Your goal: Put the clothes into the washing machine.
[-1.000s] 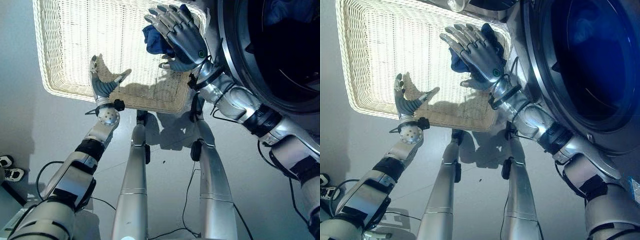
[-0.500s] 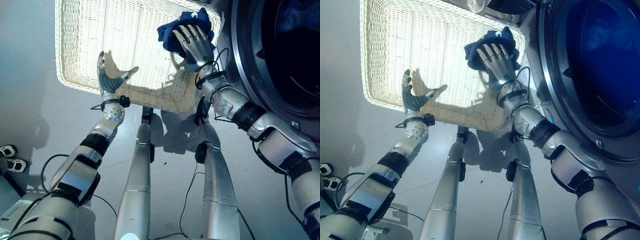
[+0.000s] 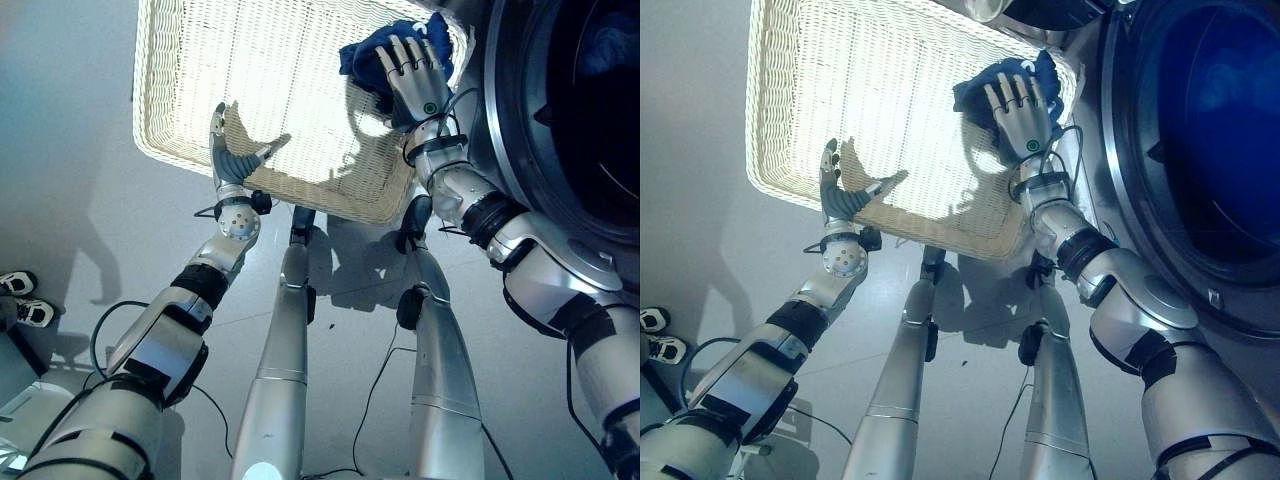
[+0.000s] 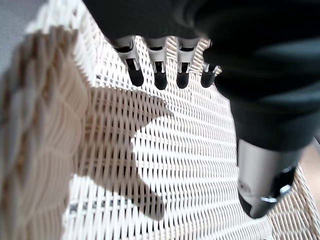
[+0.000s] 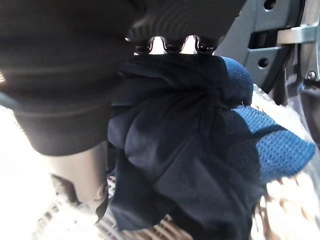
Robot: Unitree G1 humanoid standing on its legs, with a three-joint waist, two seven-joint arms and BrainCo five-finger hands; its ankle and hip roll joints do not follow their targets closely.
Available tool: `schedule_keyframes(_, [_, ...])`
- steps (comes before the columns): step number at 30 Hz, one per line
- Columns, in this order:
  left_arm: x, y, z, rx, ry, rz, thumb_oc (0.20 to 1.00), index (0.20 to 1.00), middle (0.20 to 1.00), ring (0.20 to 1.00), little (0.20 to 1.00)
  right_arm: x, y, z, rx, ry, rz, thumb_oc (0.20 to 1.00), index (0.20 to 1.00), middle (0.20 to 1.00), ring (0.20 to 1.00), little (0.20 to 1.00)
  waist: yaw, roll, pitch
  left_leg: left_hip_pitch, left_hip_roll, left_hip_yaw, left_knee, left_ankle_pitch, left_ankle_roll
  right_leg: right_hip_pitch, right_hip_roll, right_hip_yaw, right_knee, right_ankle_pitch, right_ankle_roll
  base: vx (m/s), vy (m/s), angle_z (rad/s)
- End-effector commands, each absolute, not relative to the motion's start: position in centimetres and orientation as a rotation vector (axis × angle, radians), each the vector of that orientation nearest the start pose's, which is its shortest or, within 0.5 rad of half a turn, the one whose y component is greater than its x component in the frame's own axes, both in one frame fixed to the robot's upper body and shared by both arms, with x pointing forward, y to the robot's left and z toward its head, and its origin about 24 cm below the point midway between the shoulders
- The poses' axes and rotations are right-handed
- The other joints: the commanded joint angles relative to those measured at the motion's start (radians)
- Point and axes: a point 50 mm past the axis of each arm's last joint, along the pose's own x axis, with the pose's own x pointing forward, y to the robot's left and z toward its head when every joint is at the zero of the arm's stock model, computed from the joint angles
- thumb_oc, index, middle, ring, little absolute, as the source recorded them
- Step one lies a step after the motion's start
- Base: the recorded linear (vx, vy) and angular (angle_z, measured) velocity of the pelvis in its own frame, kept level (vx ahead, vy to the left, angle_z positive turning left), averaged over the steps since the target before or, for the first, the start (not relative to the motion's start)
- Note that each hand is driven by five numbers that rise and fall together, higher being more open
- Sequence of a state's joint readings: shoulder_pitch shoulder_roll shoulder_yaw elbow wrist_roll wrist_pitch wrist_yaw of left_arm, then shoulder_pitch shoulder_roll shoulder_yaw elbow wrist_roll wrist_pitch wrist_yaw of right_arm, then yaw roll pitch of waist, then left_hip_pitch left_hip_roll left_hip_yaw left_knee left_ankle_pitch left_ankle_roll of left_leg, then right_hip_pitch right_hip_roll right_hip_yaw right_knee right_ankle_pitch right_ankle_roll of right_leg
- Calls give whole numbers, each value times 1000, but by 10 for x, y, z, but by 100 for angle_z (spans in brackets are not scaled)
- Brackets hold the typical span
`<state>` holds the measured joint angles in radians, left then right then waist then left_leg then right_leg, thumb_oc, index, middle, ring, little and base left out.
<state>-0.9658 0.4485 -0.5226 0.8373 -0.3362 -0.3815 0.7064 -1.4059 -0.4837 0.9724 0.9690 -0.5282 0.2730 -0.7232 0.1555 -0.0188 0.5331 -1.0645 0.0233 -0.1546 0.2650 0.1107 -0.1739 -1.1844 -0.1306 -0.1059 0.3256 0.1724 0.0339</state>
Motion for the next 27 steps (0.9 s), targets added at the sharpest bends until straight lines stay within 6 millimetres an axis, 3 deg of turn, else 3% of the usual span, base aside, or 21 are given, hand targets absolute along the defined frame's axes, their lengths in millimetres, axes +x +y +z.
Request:
schedule_keyframes(1, [387, 160, 207, 133, -587, 389, 1000, 1000, 1000, 1000, 1000, 403, -147, 329, -1668, -812, -796, 1000, 1000, 1000, 1000, 1000, -28, 116, -13, -15, -152, 79, -42, 37, 138, 32, 78, -106, -16, -1, 92, 14, 10, 4])
schedule_keyframes(12, [385, 158, 204, 115, -589, 380, 1000, 1000, 1000, 1000, 1000, 402, -171, 337, -1782, -715, -889, 1000, 1000, 1000, 1000, 1000, -31, 118, -13, -27, -157, 76, -37, 37, 144, 19, 78, -105, -13, 2, 90, 6, 5, 1])
schedule_keyframes(13, [385, 159, 203, 113, -588, 380, 1000, 1000, 1000, 1000, 1000, 403, -175, 336, -1796, -684, -884, 300, 300, 300, 300, 300, -32, 117, -13, -28, -156, 77, -36, 37, 144, 18, 79, -105, -12, 1, 89, 0, 0, 0])
schedule_keyframes(14, [385, 159, 203, 113, -588, 380, 1000, 1000, 1000, 1000, 1000, 403, -175, 335, -1800, -680, -883, 200, 200, 200, 200, 200, -32, 117, -13, -29, -156, 76, -37, 38, 144, 17, 78, -105, -12, 2, 89, 0, 0, 0])
schedule_keyframes(27, [386, 160, 206, 98, -588, 386, 1000, 1000, 1000, 1000, 1000, 406, -181, 327, -1815, -636, -840, 200, 200, 200, 200, 200, -44, 114, -13, -35, -154, 81, -39, 40, 148, 10, 83, -100, -17, 7, 86, 0, 0, 0])
